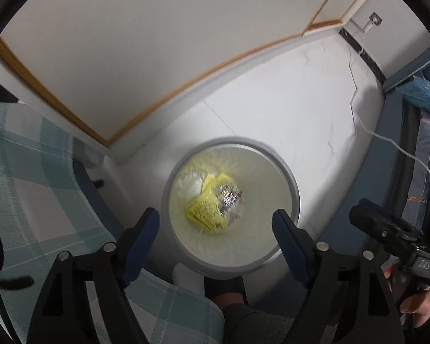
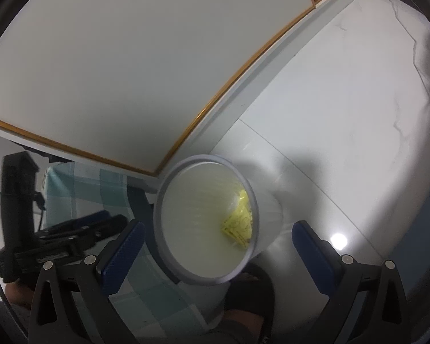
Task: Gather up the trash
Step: 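Open both grippers over the white bin to drop the yellow trash, then move both tools back over the table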
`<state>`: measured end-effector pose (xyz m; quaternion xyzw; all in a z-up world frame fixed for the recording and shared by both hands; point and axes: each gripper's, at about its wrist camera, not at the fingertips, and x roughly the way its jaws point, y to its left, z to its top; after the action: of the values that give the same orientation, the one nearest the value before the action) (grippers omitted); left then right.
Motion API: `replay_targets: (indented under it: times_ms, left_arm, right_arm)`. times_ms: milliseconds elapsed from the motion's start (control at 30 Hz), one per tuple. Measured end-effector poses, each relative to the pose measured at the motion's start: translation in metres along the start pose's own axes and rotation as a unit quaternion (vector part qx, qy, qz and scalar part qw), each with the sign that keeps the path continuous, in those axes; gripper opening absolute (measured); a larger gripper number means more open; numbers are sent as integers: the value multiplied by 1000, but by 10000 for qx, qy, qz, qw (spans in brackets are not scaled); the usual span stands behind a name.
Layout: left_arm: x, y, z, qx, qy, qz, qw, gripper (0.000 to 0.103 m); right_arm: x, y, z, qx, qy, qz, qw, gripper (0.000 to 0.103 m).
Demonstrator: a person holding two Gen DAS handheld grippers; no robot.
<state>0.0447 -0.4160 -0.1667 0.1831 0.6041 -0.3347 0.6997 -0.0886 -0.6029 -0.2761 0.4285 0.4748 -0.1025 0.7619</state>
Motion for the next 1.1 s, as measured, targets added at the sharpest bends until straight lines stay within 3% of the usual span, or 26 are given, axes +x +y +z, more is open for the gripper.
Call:
replay_targets:
  times_ms: [300,533,667,800,1000,1033,1100]
  left_arm:
    - [-47,11,-5,-169,-751,128,9969,82]
    - [-111,28,-24,-489,-1567,189,9863,82]
    - [-140,44,-41,-685,-1890,328,9790,82]
    - [-178,64,-63,-874,-2362,529,9663,82]
    - [-225,105,-103,-1217,-2733,594,9523,82]
    - [-232,107,-107,-1255,-2813,640,9492,82]
    - [-255,126,-127,-1523,-3103,858,9344,82]
  right_arm:
    - [-30,15,3,-152,-288,-260,9991,103]
    - [-93,58,11,-585,-1059,-120,9926,103]
    - [-139,99,9,-1083,-1652,183,9801,103]
    - [-174,140,1,-1507,-2005,380,9673,103]
    - [-214,210,-32,-2285,-2440,889,9383,103]
    - [-218,223,-38,-2437,-2453,1023,9327,103]
    - [-223,243,-49,-2589,-2537,1166,9247,103]
